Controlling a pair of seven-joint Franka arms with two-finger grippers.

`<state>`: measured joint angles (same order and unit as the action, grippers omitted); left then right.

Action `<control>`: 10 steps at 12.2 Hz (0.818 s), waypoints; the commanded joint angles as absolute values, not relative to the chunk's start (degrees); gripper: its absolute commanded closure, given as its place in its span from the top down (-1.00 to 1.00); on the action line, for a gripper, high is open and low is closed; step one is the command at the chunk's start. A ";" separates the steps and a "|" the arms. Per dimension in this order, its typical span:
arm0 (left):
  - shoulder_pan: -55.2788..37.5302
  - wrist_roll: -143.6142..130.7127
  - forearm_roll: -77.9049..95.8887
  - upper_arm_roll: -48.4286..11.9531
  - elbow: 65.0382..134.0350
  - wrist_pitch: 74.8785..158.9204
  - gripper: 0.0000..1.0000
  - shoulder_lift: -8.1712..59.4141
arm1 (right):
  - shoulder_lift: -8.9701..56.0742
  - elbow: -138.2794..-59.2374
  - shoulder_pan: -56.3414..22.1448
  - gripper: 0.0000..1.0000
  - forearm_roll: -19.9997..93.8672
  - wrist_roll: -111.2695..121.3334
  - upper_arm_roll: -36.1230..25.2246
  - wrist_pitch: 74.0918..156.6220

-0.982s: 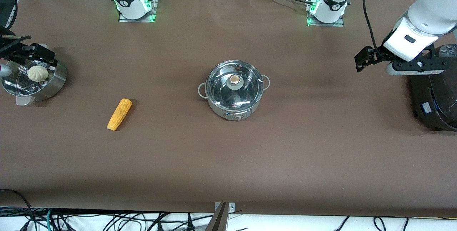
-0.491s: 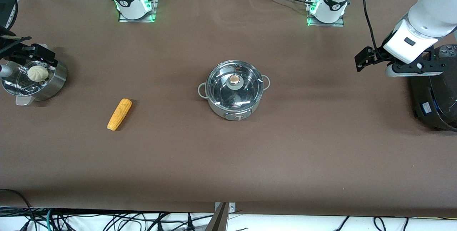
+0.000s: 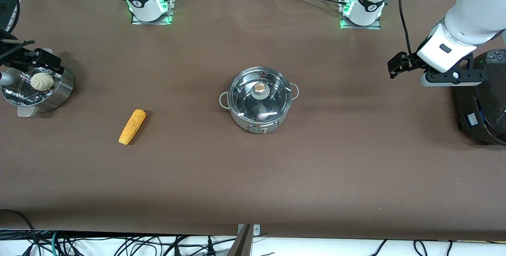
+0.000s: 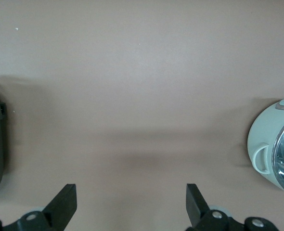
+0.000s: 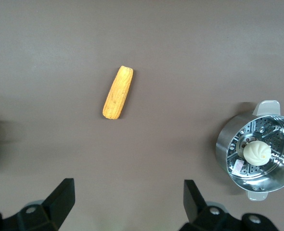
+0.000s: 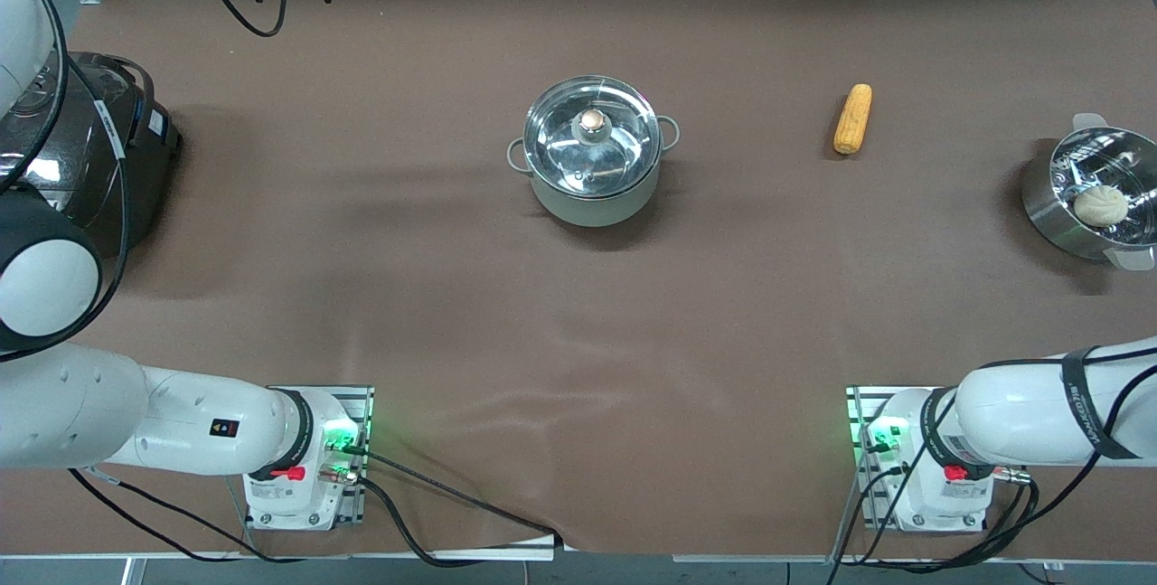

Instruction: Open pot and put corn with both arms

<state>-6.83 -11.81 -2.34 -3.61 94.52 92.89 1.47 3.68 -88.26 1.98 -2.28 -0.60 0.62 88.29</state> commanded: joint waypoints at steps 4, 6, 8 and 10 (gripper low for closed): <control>-6.94 -10.72 -1.41 -5.26 93.25 89.82 1.00 2.20 | 10.80 -86.49 2.63 1.00 -3.70 -0.26 1.14 88.42; -7.73 -11.68 -0.80 -11.04 92.64 90.00 1.00 3.51 | 12.03 -87.10 2.20 1.00 -3.52 -1.14 1.23 89.12; -9.57 -19.99 0.17 -17.02 91.85 92.53 1.00 7.28 | 14.23 -87.19 2.11 1.00 -3.34 -1.23 1.23 90.17; -14.21 -29.66 -0.35 -19.51 88.87 99.72 1.00 13.68 | 17.38 -87.27 2.46 1.00 -3.34 -1.32 1.23 93.32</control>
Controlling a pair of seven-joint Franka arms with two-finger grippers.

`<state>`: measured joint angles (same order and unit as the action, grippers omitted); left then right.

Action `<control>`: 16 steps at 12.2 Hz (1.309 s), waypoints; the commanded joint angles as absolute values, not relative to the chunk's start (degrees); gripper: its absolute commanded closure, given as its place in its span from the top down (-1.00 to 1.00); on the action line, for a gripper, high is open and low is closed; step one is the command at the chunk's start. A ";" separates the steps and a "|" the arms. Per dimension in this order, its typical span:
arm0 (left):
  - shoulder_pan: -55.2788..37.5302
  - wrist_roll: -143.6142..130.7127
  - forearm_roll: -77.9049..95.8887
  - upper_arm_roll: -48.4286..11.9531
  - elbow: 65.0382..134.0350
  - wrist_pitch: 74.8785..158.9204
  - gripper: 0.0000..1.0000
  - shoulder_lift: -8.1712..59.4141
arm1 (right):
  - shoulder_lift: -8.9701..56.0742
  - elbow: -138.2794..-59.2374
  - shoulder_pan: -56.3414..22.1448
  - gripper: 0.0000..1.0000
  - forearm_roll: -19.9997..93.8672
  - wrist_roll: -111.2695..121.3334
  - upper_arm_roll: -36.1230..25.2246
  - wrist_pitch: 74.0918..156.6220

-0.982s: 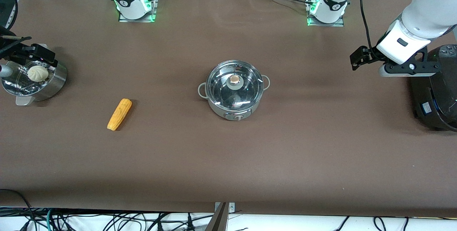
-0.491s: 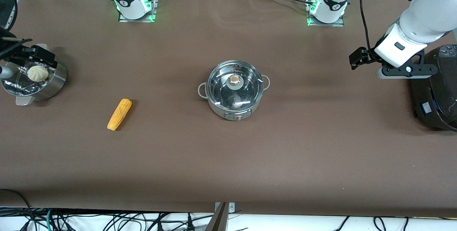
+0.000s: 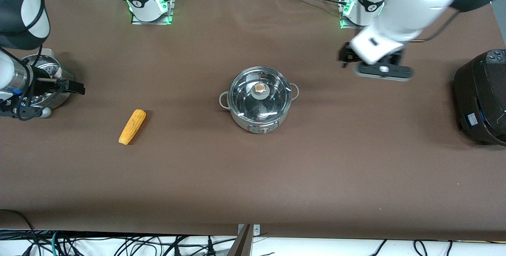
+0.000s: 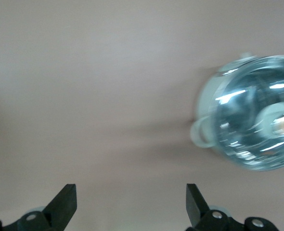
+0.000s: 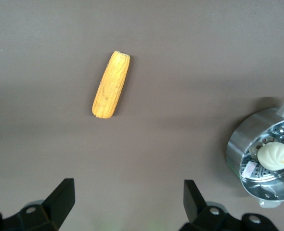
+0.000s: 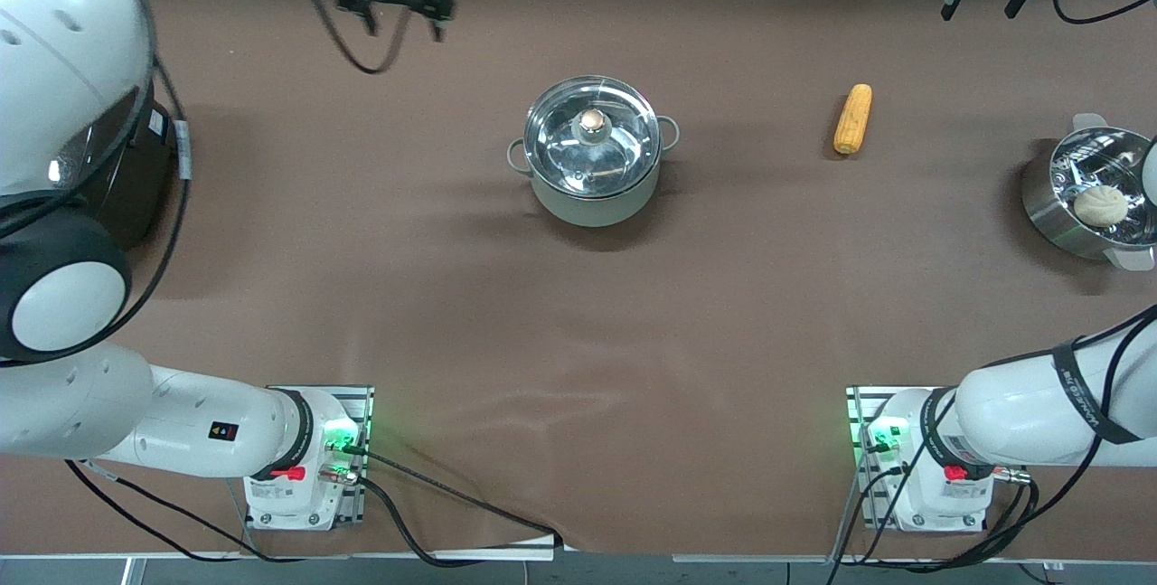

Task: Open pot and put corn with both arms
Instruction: 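Reach the left gripper to the lid knob while the right gripper reaches the corn, then grasp the lid knob with the left gripper while the right gripper grasps the corn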

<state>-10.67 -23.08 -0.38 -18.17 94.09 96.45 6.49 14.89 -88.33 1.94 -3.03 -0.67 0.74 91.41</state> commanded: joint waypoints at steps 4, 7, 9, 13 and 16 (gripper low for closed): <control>-23.54 -31.29 -0.79 -19.42 85.08 108.97 1.00 27.93 | 25.47 -92.27 2.03 1.00 0.35 -7.73 1.32 106.22; -25.58 -31.55 -0.79 -19.25 84.81 111.95 1.00 30.50 | 30.48 -93.60 1.32 1.00 0.44 -10.36 1.58 112.40; -25.75 -31.55 -0.79 -19.16 84.73 115.12 1.00 31.81 | 32.77 -94.04 1.32 1.00 1.48 -12.38 1.76 115.21; -26.54 -31.90 -1.05 -18.98 84.81 117.60 1.00 32.87 | 37.08 -96.32 0.18 1.00 3.08 -13.88 1.93 123.90; -27.51 -32.08 -4.39 -18.98 84.81 118.12 0.39 33.22 | 38.49 -98.17 -1.05 1.00 3.08 -15.38 2.37 127.52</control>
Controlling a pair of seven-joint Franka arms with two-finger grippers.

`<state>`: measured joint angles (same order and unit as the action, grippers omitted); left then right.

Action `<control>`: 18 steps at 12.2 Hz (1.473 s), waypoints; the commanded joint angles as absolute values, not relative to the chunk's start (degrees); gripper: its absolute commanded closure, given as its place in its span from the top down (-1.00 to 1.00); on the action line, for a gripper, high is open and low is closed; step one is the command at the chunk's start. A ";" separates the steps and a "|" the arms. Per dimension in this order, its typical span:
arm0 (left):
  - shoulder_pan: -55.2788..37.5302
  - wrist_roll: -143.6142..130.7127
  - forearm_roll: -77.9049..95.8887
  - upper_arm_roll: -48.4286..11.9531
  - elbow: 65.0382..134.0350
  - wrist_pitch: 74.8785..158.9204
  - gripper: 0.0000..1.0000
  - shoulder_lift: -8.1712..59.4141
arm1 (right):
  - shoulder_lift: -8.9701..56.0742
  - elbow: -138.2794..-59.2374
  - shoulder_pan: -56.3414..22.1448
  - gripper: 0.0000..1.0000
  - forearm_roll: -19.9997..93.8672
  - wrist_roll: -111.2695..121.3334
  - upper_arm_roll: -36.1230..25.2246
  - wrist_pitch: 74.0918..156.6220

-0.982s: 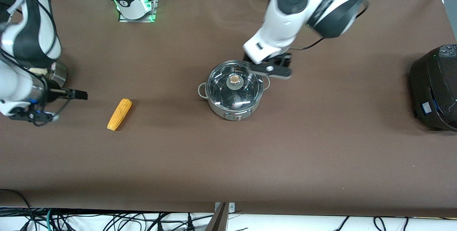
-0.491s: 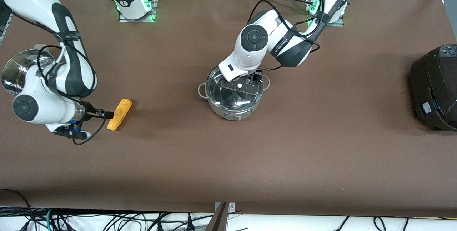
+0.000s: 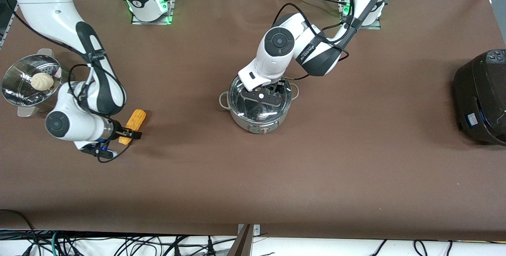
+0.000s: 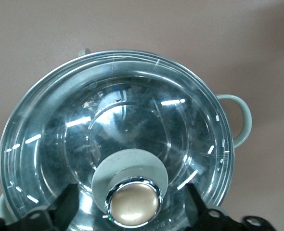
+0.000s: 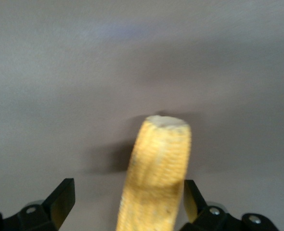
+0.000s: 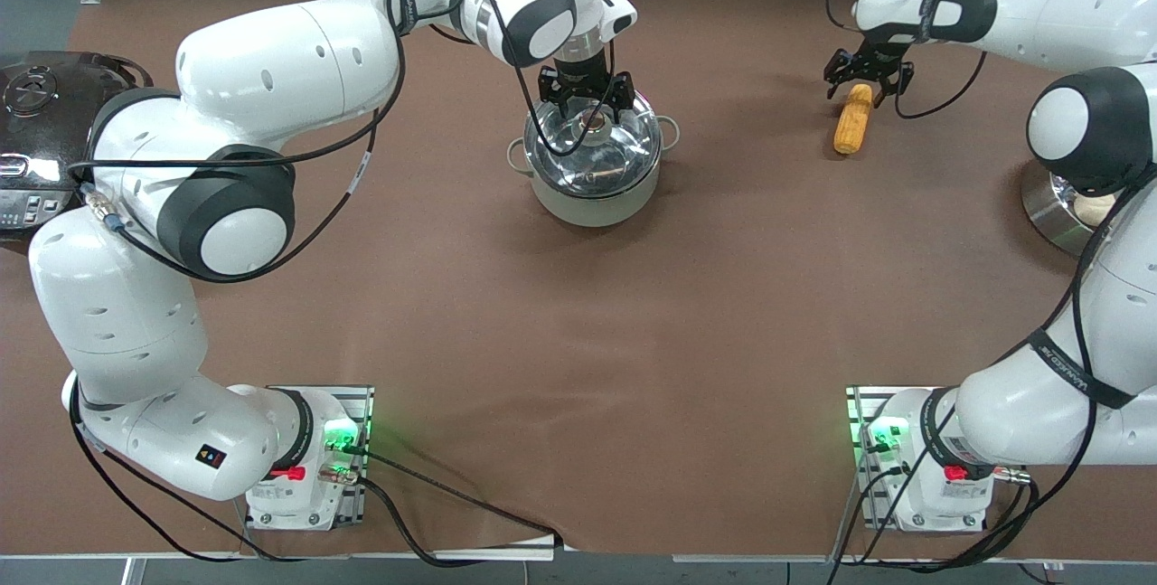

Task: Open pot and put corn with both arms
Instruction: 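Grasp the lid knob with the left gripper while the right gripper grasps the corn, then lift the glass lid off with the left gripper while the right gripper lifts the corn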

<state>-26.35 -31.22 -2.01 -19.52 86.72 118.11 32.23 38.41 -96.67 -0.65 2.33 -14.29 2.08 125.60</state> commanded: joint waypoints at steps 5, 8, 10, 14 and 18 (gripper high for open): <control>-28.65 -37.08 -4.75 -18.90 84.81 117.95 -0.92 33.05 | 38.32 -98.53 -1.05 -1.00 2.99 -14.24 2.64 124.10; -27.60 -37.18 -4.13 -18.81 78.09 108.78 -0.98 31.73 | 34.56 -97.74 -1.14 -1.00 2.72 -12.76 3.77 117.54; -23.75 -35.87 -4.66 -18.55 68.58 91.04 -0.98 30.94 | 27.02 -97.04 -1.14 -1.00 2.20 -9.07 5.35 109.28; -12.35 -17.46 -7.02 -18.54 70.65 80.70 -0.97 24.10 | 22.33 -87.84 -1.32 -1.00 2.11 -6.68 11.84 96.89; 4.27 4.88 -9.14 -18.72 82.56 92.14 -0.91 23.39 | 24.94 -79.21 -11.92 -1.00 2.20 -17.27 15.38 95.01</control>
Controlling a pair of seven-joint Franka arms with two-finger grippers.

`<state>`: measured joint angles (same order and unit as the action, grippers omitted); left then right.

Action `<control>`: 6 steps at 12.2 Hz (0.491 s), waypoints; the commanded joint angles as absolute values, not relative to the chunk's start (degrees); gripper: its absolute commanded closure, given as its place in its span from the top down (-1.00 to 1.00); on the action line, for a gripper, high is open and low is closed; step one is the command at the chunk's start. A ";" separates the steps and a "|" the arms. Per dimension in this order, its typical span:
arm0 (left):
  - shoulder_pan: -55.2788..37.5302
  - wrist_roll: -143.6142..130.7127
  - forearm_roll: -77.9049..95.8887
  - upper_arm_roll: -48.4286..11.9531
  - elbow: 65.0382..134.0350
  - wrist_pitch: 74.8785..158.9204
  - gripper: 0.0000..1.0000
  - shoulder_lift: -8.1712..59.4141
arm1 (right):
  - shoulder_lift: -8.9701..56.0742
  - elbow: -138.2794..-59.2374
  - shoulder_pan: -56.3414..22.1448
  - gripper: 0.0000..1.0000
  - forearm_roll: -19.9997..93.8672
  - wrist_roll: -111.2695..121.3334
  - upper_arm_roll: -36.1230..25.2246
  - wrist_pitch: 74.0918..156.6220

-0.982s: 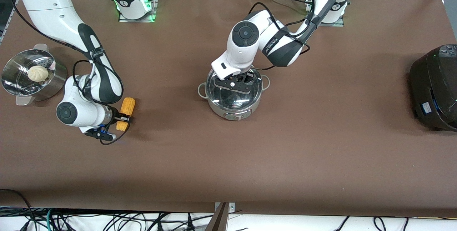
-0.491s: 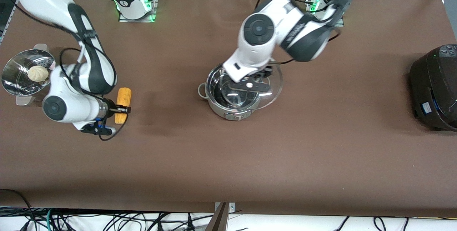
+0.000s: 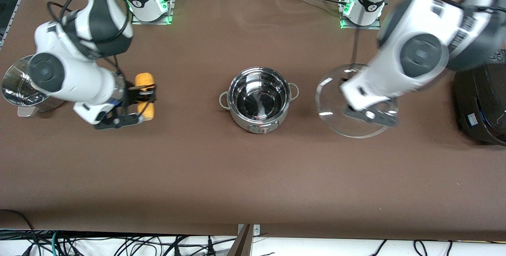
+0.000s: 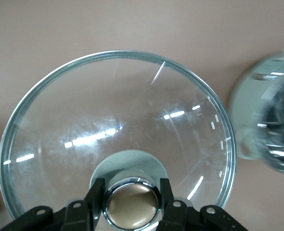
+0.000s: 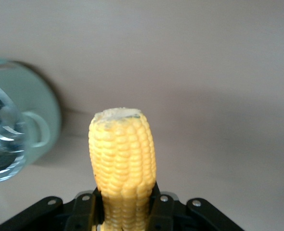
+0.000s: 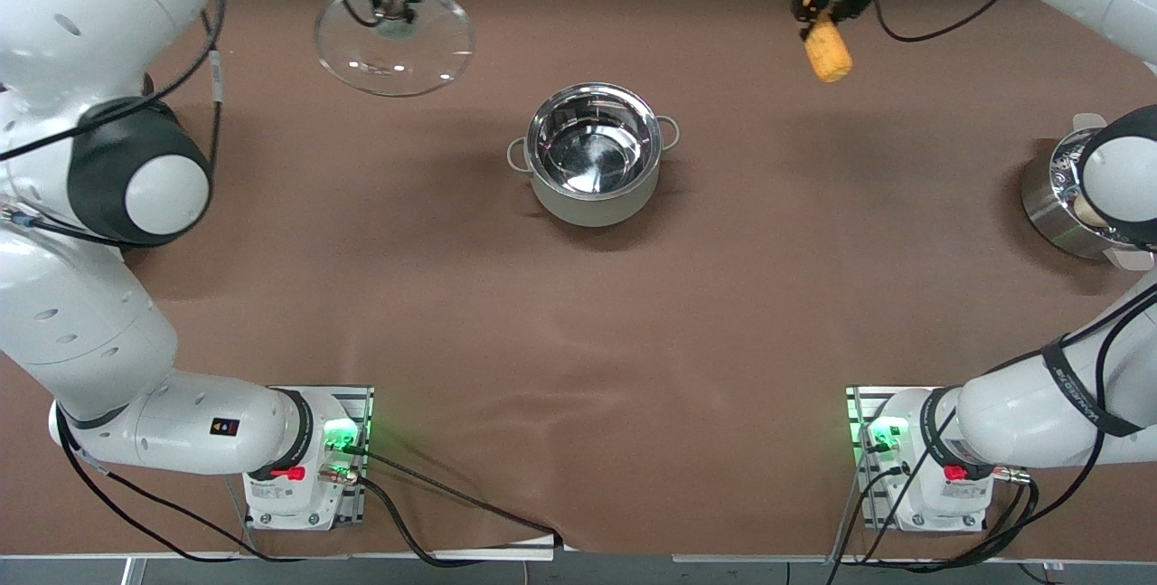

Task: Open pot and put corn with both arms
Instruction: 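Lift the glass lid off with the left gripper while the right gripper lifts the corn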

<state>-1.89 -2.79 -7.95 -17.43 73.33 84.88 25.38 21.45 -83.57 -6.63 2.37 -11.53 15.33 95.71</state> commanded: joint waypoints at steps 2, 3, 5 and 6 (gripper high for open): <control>9.74 10.62 -8.79 -18.90 95.73 104.70 -0.84 21.63 | 29.68 -73.59 -19.04 -1.00 2.11 -25.53 15.29 96.32; 10.89 10.90 -9.22 -18.81 101.63 110.16 -0.84 21.36 | 32.67 -70.17 -21.94 -1.00 2.11 -28.80 15.29 97.02; 12.65 10.99 -9.23 -18.81 109.39 118.96 -0.78 21.18 | 37.94 -65.41 -27.04 -1.00 2.02 -34.51 15.21 99.56; 12.83 10.99 -9.75 -18.72 112.03 123.70 -0.73 21.79 | 39.97 -65.04 -28.98 -1.00 1.93 -37.24 15.12 102.54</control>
